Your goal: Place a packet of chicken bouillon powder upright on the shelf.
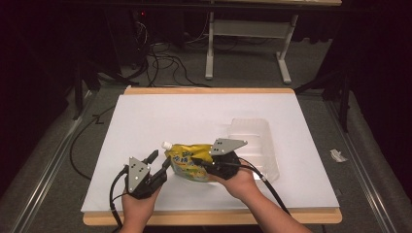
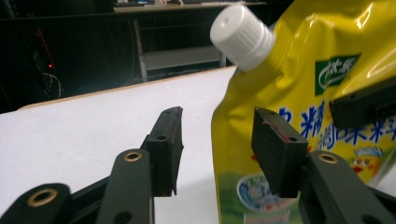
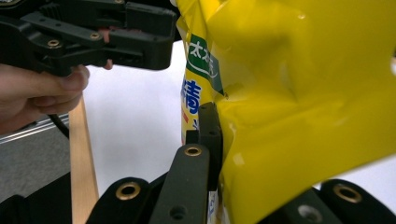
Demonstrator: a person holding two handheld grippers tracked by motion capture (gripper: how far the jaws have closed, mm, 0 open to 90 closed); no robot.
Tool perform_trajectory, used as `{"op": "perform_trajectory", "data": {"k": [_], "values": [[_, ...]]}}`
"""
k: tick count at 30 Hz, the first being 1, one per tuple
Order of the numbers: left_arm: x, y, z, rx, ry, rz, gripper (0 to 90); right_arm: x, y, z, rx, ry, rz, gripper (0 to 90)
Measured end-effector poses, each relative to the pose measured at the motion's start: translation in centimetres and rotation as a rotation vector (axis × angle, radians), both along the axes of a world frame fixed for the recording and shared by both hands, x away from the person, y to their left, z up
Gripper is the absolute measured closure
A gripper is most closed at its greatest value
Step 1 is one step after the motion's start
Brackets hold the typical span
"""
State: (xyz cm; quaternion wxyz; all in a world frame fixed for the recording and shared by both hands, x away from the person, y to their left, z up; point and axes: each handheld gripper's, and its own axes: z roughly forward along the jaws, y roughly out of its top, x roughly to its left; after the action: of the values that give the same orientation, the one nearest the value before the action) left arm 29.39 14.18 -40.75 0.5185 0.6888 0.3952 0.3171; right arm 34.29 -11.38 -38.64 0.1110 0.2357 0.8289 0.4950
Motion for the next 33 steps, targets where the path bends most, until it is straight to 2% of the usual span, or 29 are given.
{"op": "perform_trajectory", "data": {"k": [3,5,8,10,13,16,24,28,31,33], "values": [[-0.3,0.5,0.1,-0.011,0.002,0.005,52.5,-0.3,-0.1,0.2,0.019,-0.004,-0.014,90.0],[-0.6,0.6,-0.2,0.022,-0.015,0.007,51.3,-0.4,-0.4,0.3,0.035,-0.012,-0.018,90.0],[-0.6,0.9,-0.6,-0.018,-0.001,0.003,51.2,-0.3,-0.9,0.5,0.074,-0.009,-0.031,90.0],[-0.6,1.0,-0.6,-0.029,-0.008,0.006,51.1,-0.3,-1.2,0.7,0.088,-0.021,-0.036,90.0],[-0.6,1.0,-0.8,0.007,-0.021,0.014,50.0,-0.5,-1.7,1.1,0.13,-0.036,-0.043,90.0],[-0.5,1.1,-1.1,0.015,-0.002,0.01,49.0,-0.7,-2.0,1.5,0.154,-0.054,-0.044,90.0],[-0.1,1.2,-1.3,0.03,0.004,0.001,45.1,-1.1,-3.5,2.7,0.209,-0.083,-0.045,90.0],[0.0,1.3,-1.4,0.028,0.014,-0.004,42.0,-1.0,-4.4,3.1,0.211,-0.088,-0.055,90.0],[0.3,1.1,-1.7,0.024,0.054,-0.026,40.3,-0.8,-5.2,3.5,0.224,-0.09,-0.058,90.0],[0.4,1.0,-1.8,0.025,0.066,-0.034,39.8,-0.9,-5.7,3.8,0.228,-0.089,-0.064,90.0]]}}
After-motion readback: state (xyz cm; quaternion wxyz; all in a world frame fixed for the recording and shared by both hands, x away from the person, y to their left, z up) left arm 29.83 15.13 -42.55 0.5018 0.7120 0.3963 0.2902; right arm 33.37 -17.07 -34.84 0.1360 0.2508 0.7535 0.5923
